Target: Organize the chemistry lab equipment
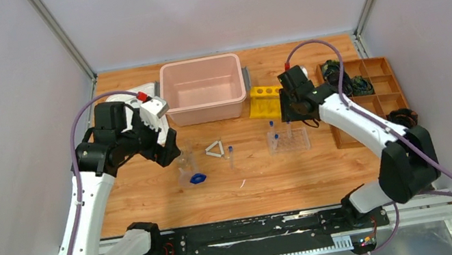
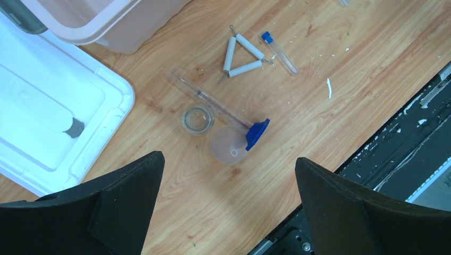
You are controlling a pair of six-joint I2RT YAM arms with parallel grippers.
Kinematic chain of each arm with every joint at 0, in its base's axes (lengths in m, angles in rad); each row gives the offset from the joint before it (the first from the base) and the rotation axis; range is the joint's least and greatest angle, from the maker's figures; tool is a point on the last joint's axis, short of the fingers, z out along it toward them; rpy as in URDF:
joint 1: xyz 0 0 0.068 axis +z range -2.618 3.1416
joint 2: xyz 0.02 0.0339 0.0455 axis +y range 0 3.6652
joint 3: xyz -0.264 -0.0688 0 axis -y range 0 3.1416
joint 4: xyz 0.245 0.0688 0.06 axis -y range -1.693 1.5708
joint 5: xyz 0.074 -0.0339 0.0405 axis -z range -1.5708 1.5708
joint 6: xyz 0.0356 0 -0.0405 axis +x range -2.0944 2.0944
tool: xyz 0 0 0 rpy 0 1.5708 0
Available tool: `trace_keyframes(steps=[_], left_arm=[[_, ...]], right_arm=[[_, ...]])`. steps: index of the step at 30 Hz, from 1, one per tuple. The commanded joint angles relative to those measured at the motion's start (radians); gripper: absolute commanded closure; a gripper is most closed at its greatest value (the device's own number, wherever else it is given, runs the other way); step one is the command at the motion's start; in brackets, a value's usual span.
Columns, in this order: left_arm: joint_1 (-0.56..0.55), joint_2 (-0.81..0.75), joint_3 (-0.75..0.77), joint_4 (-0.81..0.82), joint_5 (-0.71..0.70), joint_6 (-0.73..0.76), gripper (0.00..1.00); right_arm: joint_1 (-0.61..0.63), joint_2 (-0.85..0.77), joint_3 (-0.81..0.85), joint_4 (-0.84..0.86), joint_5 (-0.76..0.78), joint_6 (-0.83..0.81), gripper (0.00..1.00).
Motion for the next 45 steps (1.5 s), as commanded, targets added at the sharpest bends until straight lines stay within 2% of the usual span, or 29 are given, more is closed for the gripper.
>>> trace_keyframes(steps=[1,5,11,15,19,37,45], left_arm=[[-0.002,-0.012,0.037,0.009,0.011,0.006,0.0],[-0.002,-0.008,0.042,0.008,0.013,0.0,0.0],[-0.002,-0.013,0.05,0.007,0.011,-0.012,0.0],[-0.002,-0.027,0.045,0.007,0.003,-0.005,0.0],[-0.002,-0.036,0.041,0.007,-0.001,-0.003,0.0],[-0.002,-0.044,0.044,0.007,0.004,0.005,0.0],[-0.002,-0.055,0.057,0.007,-0.002,0.013,0.0]], right_arm=[[0.066,-0.109,0.077,-0.017,0.002,0.039,0.53],[0.222,-0.069,0.135,-0.005,-0.007,0.08,0.53],[0.392,0.165,0.231,0.018,-0.03,0.143,0.52],[0.42,0.334,0.286,0.037,-0.058,0.174,0.52],[0.43,0.434,0.314,0.051,-0.053,0.199,0.52],[0.478,0.487,0.231,0.154,0.02,0.267,0.64],[0.535,0.493,0.191,0.176,0.138,0.276,0.68]])
